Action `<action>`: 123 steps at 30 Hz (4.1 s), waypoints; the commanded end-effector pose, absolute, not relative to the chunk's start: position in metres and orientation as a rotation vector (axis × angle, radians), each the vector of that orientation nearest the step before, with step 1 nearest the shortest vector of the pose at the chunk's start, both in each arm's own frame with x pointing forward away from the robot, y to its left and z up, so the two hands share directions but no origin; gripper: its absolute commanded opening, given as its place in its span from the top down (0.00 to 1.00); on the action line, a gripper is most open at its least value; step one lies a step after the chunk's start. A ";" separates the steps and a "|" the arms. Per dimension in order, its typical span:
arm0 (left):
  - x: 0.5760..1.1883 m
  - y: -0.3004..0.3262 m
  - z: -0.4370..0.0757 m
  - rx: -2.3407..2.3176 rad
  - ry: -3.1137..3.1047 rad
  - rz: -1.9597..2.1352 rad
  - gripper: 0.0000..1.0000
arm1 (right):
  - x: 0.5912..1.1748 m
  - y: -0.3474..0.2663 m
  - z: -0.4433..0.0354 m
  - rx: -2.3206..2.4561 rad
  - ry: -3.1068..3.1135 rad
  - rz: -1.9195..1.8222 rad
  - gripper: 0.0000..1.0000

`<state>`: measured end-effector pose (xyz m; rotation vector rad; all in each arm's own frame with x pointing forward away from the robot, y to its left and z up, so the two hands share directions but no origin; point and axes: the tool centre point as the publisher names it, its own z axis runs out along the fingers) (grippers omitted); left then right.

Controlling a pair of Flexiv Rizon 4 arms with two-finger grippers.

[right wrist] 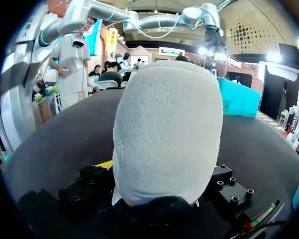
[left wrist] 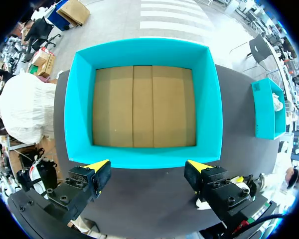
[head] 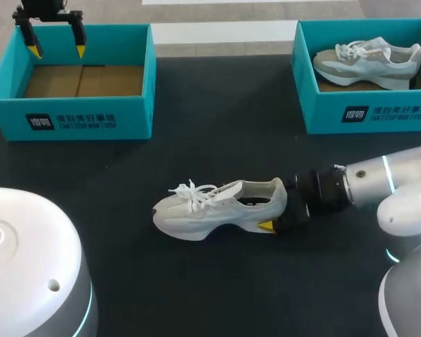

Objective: Take the shoe out of the shoebox, open the shoe tongue, remove and reinsert the insole, then place the shoe into the shoebox

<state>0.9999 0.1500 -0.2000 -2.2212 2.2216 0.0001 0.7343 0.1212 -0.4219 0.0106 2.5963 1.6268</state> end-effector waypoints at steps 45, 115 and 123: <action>0.937 0.092 -0.189 -2.329 1.979 -0.001 0.00 | 0.734 0.129 -0.432 0.010 2.602 1.630 1.00; 0.707 -0.093 -0.249 -2.558 1.908 0.059 0.00 | 0.734 0.129 -0.432 0.010 2.602 1.630 1.00; 0.694 -0.121 -0.264 -2.465 2.067 0.019 0.00 | 0.734 0.129 -0.432 0.010 2.602 1.630 1.00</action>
